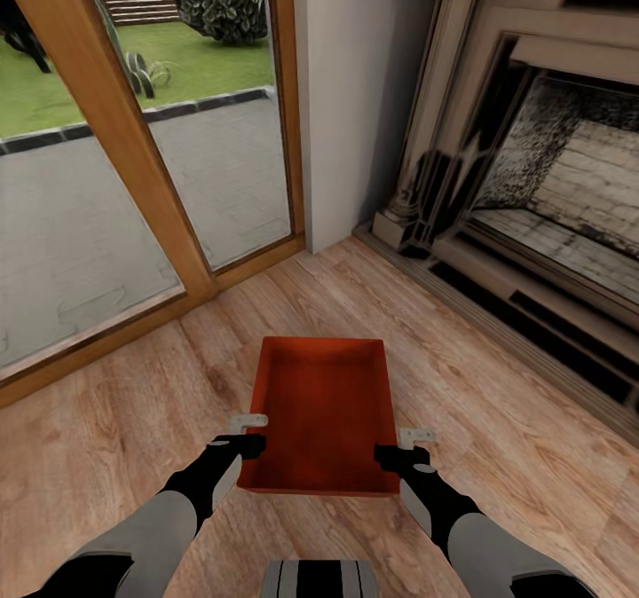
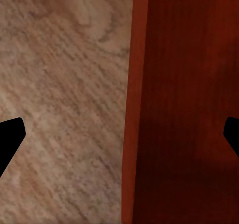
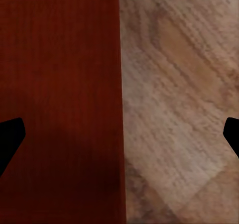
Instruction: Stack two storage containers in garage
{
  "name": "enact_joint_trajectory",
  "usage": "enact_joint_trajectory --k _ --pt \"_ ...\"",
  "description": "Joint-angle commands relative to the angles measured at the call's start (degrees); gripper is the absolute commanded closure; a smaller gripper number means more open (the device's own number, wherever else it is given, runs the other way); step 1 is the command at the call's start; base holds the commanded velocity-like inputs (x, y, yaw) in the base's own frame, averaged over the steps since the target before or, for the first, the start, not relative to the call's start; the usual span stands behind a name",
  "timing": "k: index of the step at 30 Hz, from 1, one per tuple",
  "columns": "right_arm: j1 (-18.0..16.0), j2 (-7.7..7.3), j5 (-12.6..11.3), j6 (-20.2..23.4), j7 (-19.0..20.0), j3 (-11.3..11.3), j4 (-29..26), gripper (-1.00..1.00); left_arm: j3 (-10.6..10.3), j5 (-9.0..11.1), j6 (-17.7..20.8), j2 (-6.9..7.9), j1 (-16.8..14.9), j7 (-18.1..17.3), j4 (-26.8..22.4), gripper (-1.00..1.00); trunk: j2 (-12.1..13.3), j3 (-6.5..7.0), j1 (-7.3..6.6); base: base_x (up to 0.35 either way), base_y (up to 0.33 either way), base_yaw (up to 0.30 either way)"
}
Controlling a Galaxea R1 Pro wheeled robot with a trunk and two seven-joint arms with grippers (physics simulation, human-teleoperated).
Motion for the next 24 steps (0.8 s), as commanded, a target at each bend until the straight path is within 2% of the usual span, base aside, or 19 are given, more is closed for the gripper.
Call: enact_joint_trajectory --k 1,15,16,17,24 --pt "-0.02 -0.02 -0.53 -0.03 -0.28 0.42 -0.01 -1.00 0.12 -0.03 0.33 -0.04 0.01 0.06 -0.13 -1.00 -0.01 -0.03 -0.01 0.000 0.000 0.000" --pt "-0.02 -0.04 -0.57 0.05 -0.22 0.42 -0.01 -1.00 0.12 0.04 0.33 -0.07 0.01 -0.16 -0.10 -1.00 -0.01 -0.03 -0.01 0.000 0.000 0.000" --pt "-0.02 -0.06 -0.59 0.05 -0.22 0.42 -0.01 1.00 0.12 0.04 0.36 -0.07 0.01 -0.14 -0.08 -1.00 -0.01 -0.03 -0.01 0.000 0.000 0.000" --pt "-0.02 -0.05 -0.60 0.05 -0.22 0.42 -0.01 1.00 0.12 0.07 0.38 -0.07 0.01 -0.04 -0.04 1.00 -0.01 -0.03 -0.01 0.000 0.000 0.000" --pt "-0.02 -0.02 -0.61 -0.02 -0.45 0.48 -0.01 1.00 0.21 0.12 0.42 -0.01 0.01 0.13 -0.23 1.00 -0.01 -0.03 -0.01 0.000 0.000 0.000"
